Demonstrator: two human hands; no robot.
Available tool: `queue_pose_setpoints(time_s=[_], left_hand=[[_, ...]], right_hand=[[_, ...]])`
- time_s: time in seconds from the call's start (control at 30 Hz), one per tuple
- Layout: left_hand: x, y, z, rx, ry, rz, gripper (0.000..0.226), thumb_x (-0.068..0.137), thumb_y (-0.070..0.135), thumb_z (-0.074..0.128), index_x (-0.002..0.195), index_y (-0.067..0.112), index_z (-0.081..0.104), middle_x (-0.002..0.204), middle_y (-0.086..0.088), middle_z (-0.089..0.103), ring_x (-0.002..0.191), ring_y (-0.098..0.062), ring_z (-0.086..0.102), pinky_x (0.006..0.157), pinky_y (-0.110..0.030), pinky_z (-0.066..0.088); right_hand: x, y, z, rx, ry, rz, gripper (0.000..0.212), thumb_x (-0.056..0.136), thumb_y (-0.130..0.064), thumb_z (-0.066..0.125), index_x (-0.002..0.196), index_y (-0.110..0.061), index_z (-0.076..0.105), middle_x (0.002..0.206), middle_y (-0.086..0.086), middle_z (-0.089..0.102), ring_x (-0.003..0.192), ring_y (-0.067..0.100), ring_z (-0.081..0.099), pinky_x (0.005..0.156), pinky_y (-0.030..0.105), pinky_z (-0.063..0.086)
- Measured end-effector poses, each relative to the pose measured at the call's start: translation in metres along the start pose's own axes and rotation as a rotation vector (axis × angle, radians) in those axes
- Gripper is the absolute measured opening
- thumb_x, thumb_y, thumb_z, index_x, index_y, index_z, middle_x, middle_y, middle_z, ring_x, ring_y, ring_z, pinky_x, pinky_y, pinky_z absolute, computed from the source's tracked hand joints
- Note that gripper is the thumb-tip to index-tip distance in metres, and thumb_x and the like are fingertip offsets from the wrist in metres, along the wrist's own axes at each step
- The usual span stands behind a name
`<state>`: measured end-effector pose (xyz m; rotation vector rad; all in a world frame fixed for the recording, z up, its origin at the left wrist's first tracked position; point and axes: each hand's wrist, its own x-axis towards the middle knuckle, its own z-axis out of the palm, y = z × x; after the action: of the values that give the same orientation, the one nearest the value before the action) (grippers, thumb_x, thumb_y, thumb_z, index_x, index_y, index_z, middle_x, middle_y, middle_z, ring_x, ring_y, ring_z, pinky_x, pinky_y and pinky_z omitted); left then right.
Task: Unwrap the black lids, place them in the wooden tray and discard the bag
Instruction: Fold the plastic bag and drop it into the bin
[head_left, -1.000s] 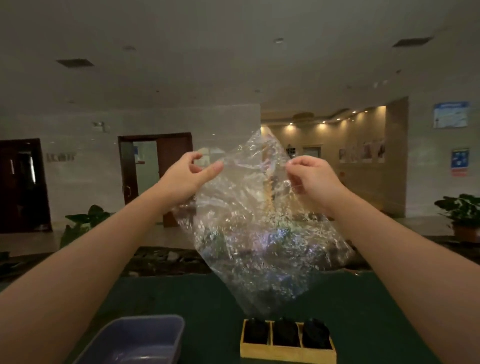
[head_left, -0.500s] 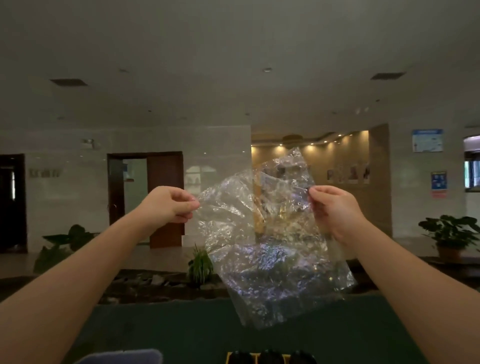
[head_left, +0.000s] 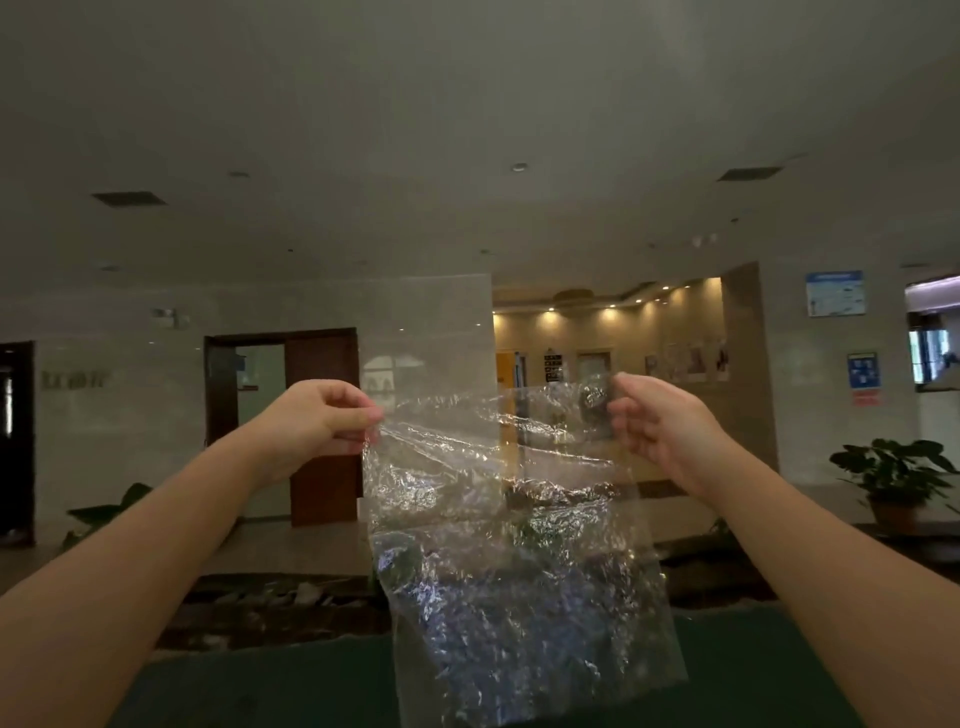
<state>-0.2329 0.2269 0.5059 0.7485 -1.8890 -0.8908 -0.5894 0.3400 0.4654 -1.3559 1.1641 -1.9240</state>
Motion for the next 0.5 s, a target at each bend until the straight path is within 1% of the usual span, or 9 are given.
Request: queue_pose_setpoints(time_s=[0.07,0.13,0.23,0.3,0.37,0.4,0.47,0.5], left_hand=[[0.001,-0.001,-0.001,-0.036,-0.001,0.003,0.032,0.068,0.018,0.077,0.093,0.0,0.067,0.072,-0.004,0.074,0.068,-0.016,0.072,0.061,-0.024,0.058],[0.0,0.0,-0.003,-0.054,-0.007,0.007,0.031,0.068,0.016,0.077,0.092,0.0,0.067,0.074,-0.006,0.074,0.07,-0.018,0.072,0.063,-0.025,0.058],[-0.003,0.0,-0.006,0.002,-0.038,0.008,0.029,0.069,0.014,0.077,0.092,-0.001,0.068,0.079,-0.011,0.074,0.075,-0.023,0.073,0.064,-0.026,0.059],[-0.003,0.0,-0.005,0.009,-0.036,0.021,0.03,0.068,0.015,0.077,0.092,-0.001,0.068,0.082,-0.015,0.072,0.075,-0.023,0.072,0.066,-0.027,0.059],[-0.004,0.002,-0.002,-0.066,0.021,0.052,0.033,0.073,0.022,0.074,0.098,0.002,0.067,0.089,-0.018,0.067,0.073,-0.021,0.071,0.065,-0.027,0.059],[-0.005,0.003,0.001,-0.133,0.052,0.051,0.036,0.078,0.029,0.071,0.104,0.005,0.066,0.095,-0.017,0.065,0.076,-0.021,0.072,0.066,-0.028,0.059],[-0.007,0.003,0.005,-0.231,0.064,-0.007,0.049,0.079,0.048,0.065,0.112,0.012,0.062,0.106,-0.015,0.063,0.089,-0.026,0.072,0.069,-0.032,0.06],[-0.009,0.002,0.007,-0.233,0.042,-0.042,0.055,0.077,0.054,0.063,0.114,0.014,0.061,0.11,-0.013,0.064,0.095,-0.029,0.07,0.07,-0.033,0.06]], right_hand=[[0.001,-0.002,0.004,-0.027,-0.017,-0.002,0.027,0.077,-0.036,0.078,0.098,-0.02,0.077,0.083,0.001,0.075,0.073,0.016,0.068,0.071,0.033,0.056],[-0.001,-0.003,0.009,-0.053,-0.035,-0.018,0.015,0.084,-0.03,0.073,0.092,-0.018,0.079,0.081,0.001,0.075,0.07,0.015,0.066,0.066,0.031,0.054],[0.0,-0.005,0.014,0.033,0.045,-0.049,0.012,0.09,-0.018,0.067,0.091,-0.008,0.075,0.069,0.001,0.068,0.061,0.015,0.059,0.058,0.029,0.048],[-0.001,-0.007,0.02,0.031,0.105,-0.057,0.014,0.093,-0.017,0.064,0.088,-0.007,0.072,0.064,0.0,0.062,0.056,0.015,0.055,0.054,0.028,0.047],[-0.002,-0.01,0.027,0.009,0.152,-0.075,0.018,0.096,-0.02,0.059,0.088,-0.009,0.07,0.063,-0.001,0.06,0.052,0.012,0.056,0.051,0.027,0.048],[-0.003,-0.011,0.03,-0.002,0.181,-0.087,0.019,0.098,-0.022,0.057,0.089,-0.01,0.069,0.063,-0.001,0.06,0.05,0.01,0.057,0.051,0.026,0.049],[-0.003,-0.013,0.034,-0.032,0.258,-0.107,0.02,0.099,-0.024,0.055,0.09,-0.013,0.069,0.06,-0.004,0.059,0.045,0.006,0.057,0.049,0.024,0.049],[-0.003,-0.014,0.035,-0.044,0.296,-0.113,0.021,0.1,-0.024,0.054,0.09,-0.014,0.069,0.058,-0.005,0.059,0.043,0.004,0.056,0.046,0.023,0.048]])
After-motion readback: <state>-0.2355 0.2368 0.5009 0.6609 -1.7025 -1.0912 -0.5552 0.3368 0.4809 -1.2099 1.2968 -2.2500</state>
